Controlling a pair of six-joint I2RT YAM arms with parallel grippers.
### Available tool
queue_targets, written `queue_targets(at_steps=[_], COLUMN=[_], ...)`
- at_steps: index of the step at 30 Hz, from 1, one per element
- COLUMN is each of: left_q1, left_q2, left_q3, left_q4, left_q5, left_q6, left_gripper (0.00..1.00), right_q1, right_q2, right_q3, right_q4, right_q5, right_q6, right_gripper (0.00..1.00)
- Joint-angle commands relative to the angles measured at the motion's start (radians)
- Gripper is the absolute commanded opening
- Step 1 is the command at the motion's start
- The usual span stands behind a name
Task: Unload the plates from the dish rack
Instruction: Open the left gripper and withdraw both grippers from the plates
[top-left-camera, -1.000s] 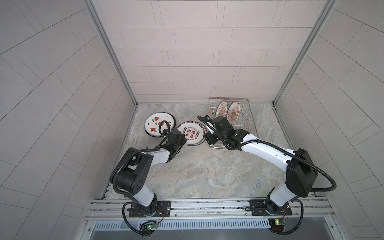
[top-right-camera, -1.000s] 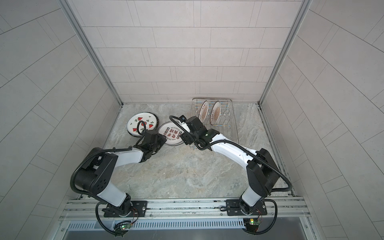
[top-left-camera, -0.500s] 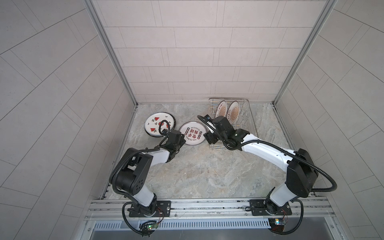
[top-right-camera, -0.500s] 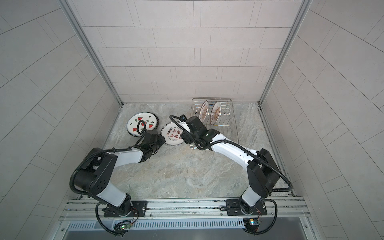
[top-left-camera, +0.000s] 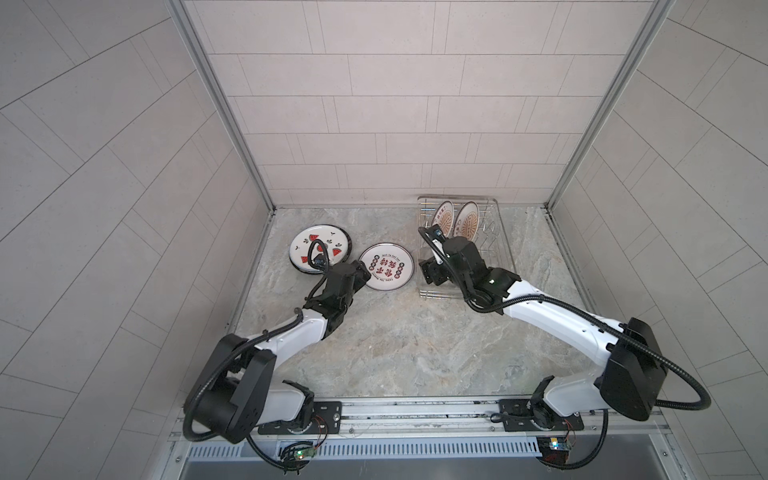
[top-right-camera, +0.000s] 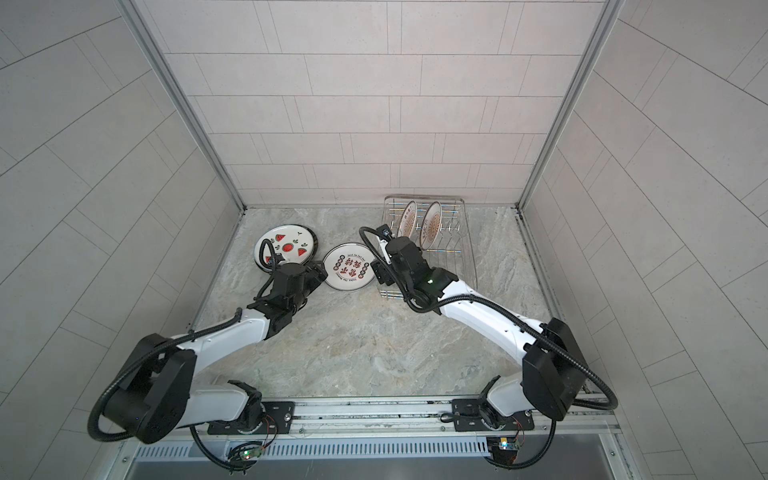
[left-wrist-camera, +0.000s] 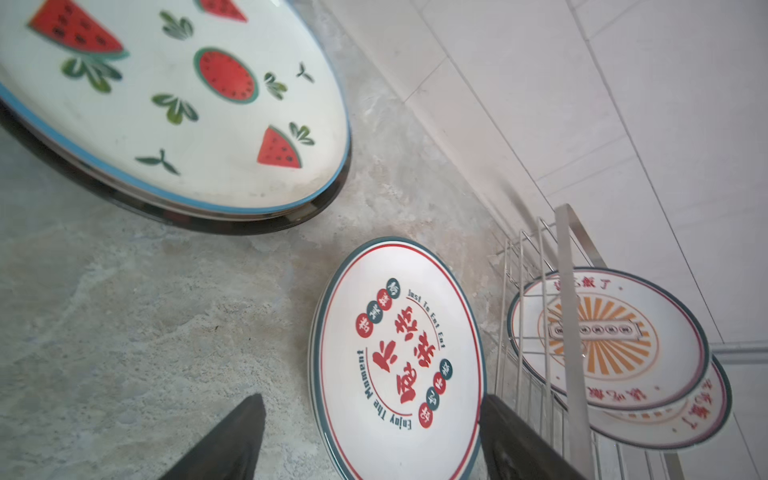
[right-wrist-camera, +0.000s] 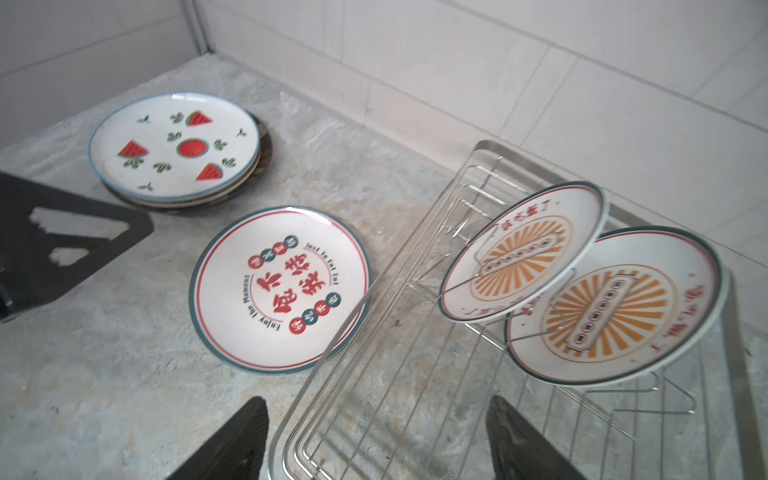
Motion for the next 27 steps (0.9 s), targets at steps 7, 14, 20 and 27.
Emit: queue_targets(at_steps=[7, 14, 20, 27], left_q1=[-0.028, -0.028, -0.04, -0.097], left_q2=[-0.246, -0.247, -0.23, -0.159], left_q3=[-0.154, -0.176, -0.145, -0.099], left_q4=[0.265, 0.416, 0.409, 0.408], left_q5=[0.189, 0.337, 0.362, 0.341], left_q6=[0.309, 0.352, 0.368, 0.403], left_gripper=[0.97, 1.0, 1.0, 1.0], right_q1=[-0.11, -0.19, -0.237, -0.281], right_q2=[-0.142, -0.043, 0.069, 0.203], right_q3=[-0.088, 0.067, 0.151, 0.237], right_q4=[0.101, -0.109, -0.125, -0.128], right_q5=[0.083, 0.055, 0.07, 0.075], right_q6=[0.198, 0.26, 0.28, 0.308], right_gripper=[1.0, 1.0, 0.99, 0.95])
